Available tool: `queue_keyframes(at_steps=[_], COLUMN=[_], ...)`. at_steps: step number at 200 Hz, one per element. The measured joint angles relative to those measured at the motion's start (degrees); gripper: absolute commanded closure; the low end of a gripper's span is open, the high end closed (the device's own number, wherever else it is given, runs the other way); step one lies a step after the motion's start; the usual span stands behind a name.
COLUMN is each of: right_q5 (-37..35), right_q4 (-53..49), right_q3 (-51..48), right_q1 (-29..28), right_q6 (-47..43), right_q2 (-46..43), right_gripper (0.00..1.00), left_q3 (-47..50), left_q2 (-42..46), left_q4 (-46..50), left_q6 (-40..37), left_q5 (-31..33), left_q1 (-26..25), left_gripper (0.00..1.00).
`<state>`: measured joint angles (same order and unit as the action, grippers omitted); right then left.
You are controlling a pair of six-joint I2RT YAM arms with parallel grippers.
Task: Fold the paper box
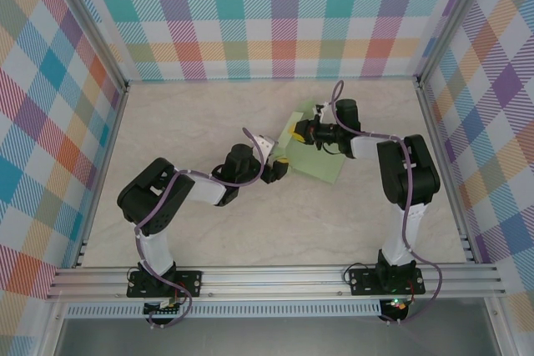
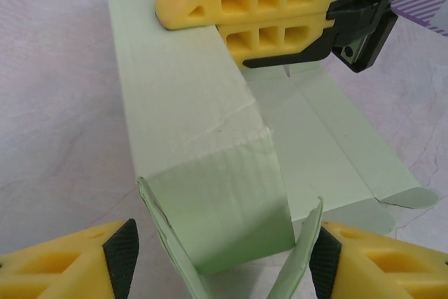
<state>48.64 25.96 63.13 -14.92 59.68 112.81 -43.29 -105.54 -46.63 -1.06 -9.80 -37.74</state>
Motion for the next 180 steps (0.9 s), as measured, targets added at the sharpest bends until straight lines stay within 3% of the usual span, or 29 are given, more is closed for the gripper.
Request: queue_keyframes(at_steps=[62,134,161,180], right_q5=[-1.44,-4.66,-5.49,-5.97], right_q4=[3.48,16.81,19.41,19.45], right_q3=[-2.78,-5.99,-2.93,0.96], right_q1=[0.00,-0.76,-2.27,-3.43], right_q6=[1.90,11.08,13.57,14.03], right_q2=[-0.90,-0.28,2.10,4.11], right_gripper=[1.00,1.00,1.00,1.00], left_q3=[1.68,4.57,4.57,4.57], left_q2=[0.66,1.68,1.70,1.92], left_q4=[1.79,1.20,0.81,0.85], left_q6=[2.86,4.94,4.90,4.83], left_q5=[-1.31,-0.52,1.97,1.70], left_q1=[-0.63,-1.14,-1.01,0.26], left_gripper=[0.49,0.50,0.54,0.50])
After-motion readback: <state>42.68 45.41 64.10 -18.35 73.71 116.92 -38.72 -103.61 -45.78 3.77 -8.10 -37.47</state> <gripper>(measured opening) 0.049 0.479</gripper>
